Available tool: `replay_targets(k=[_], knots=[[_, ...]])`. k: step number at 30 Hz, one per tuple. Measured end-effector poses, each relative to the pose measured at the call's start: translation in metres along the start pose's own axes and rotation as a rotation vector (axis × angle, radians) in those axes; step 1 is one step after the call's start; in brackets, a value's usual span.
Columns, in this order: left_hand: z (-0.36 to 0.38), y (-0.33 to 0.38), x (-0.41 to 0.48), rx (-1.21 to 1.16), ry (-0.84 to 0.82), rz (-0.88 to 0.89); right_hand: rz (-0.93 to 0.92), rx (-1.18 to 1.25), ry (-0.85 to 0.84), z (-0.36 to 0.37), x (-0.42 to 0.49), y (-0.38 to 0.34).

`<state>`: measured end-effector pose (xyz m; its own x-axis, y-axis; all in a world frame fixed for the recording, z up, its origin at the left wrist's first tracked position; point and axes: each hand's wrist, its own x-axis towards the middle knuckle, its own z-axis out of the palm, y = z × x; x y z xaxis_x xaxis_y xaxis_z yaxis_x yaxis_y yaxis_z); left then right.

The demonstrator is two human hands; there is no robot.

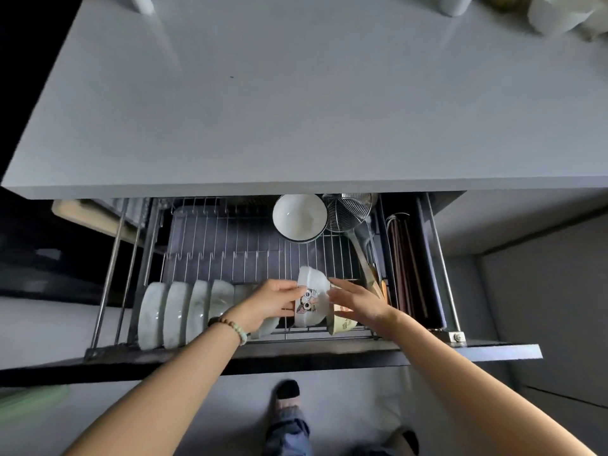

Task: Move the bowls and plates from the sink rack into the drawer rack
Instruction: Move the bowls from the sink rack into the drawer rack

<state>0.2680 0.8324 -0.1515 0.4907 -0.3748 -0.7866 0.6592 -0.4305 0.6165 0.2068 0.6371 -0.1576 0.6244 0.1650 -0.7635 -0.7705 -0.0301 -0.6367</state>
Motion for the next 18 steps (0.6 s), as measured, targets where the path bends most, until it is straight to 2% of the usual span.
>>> replay_targets(k=[8,18], knots=[[0.0,-0.031,0.032,-0.085,-0.013,-0.093,0.16,0.179,0.062,0.016,0.026,0.007],[0.004,-0.042,0.053,-0.168,-0.071,-0.125,0.201,0.179,0.097,0.024,0.058,0.012]])
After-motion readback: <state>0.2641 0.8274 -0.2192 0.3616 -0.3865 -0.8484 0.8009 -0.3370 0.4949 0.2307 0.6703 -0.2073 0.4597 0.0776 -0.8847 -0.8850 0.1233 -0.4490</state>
